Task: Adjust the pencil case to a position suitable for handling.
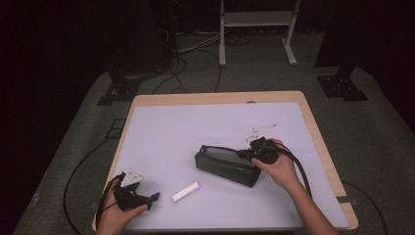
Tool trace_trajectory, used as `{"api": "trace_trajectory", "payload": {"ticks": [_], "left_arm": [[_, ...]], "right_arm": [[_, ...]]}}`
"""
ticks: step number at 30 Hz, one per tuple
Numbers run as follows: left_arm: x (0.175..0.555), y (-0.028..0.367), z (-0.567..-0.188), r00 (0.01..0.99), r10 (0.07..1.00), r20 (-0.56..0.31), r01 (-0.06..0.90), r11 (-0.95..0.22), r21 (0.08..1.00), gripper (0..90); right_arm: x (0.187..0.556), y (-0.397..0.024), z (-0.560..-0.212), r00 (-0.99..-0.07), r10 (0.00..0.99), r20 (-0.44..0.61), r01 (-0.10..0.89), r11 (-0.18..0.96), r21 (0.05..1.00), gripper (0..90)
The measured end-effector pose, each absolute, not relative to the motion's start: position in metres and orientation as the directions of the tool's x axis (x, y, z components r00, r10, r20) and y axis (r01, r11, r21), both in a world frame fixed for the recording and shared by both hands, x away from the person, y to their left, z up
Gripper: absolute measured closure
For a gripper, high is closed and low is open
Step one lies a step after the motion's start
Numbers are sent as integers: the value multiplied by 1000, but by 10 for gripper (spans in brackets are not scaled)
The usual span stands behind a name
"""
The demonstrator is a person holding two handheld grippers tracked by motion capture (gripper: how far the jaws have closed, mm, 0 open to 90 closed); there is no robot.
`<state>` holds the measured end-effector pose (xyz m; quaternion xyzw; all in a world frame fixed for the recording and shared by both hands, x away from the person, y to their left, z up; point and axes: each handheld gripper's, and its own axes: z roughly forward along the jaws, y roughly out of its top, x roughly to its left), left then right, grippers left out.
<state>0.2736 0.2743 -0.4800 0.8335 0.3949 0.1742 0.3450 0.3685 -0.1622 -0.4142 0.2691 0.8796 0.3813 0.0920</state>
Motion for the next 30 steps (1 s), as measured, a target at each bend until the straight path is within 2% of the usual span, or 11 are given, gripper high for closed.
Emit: {"api": "trace_trajectory", "payload": {"ticks": [16, 30], "left_arm": [[274, 274, -480, 628, 778, 18, 538, -450, 713, 9], [274, 274, -480, 627, 779, 16, 538, -448, 714, 8]], "right_arm": [[363, -157, -419, -853, 520, 43, 394, 587, 707, 868], [357, -163, -416, -852, 516, 92, 414, 556, 720, 722]]}}
